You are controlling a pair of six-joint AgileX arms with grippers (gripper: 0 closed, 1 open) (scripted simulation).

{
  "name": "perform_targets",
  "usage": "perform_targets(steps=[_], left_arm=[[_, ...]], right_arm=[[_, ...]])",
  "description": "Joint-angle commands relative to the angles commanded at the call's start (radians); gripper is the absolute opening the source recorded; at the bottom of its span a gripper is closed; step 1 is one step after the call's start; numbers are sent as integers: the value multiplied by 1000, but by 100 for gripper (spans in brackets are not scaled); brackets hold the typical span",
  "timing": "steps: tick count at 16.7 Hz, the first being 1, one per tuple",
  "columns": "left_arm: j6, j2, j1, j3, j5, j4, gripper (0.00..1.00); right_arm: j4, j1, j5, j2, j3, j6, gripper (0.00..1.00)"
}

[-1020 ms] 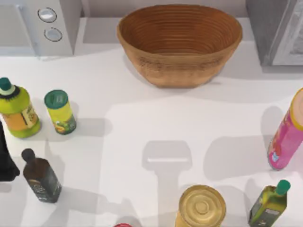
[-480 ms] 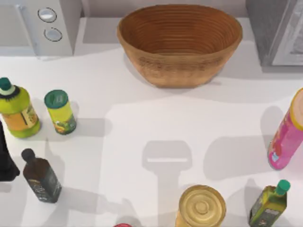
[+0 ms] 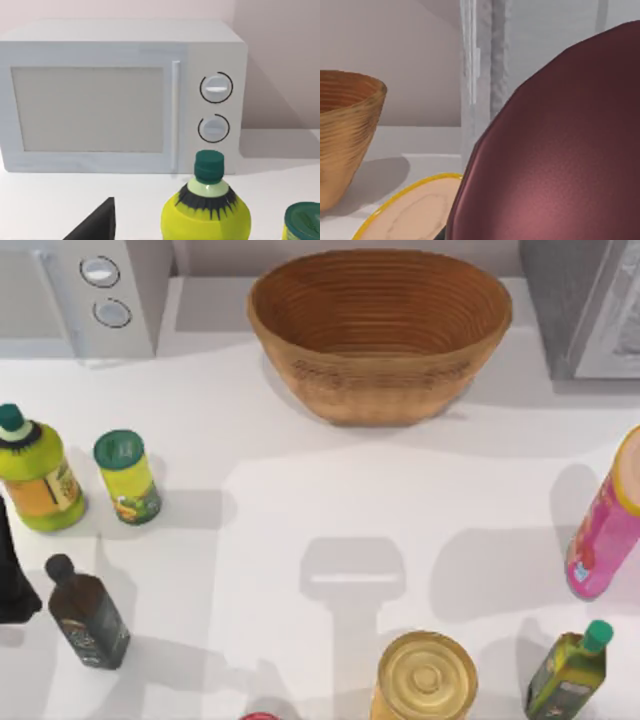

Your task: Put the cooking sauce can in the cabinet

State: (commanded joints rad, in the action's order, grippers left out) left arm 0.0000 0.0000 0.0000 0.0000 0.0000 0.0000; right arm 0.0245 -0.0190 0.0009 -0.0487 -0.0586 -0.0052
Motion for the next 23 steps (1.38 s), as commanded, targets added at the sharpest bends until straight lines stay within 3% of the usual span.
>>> perform_targets(steps=[23], left_arm=[[0, 0, 0, 0, 0, 0, 100]], right_arm=[[399, -127, 162, -1039, -1427, 21, 0]])
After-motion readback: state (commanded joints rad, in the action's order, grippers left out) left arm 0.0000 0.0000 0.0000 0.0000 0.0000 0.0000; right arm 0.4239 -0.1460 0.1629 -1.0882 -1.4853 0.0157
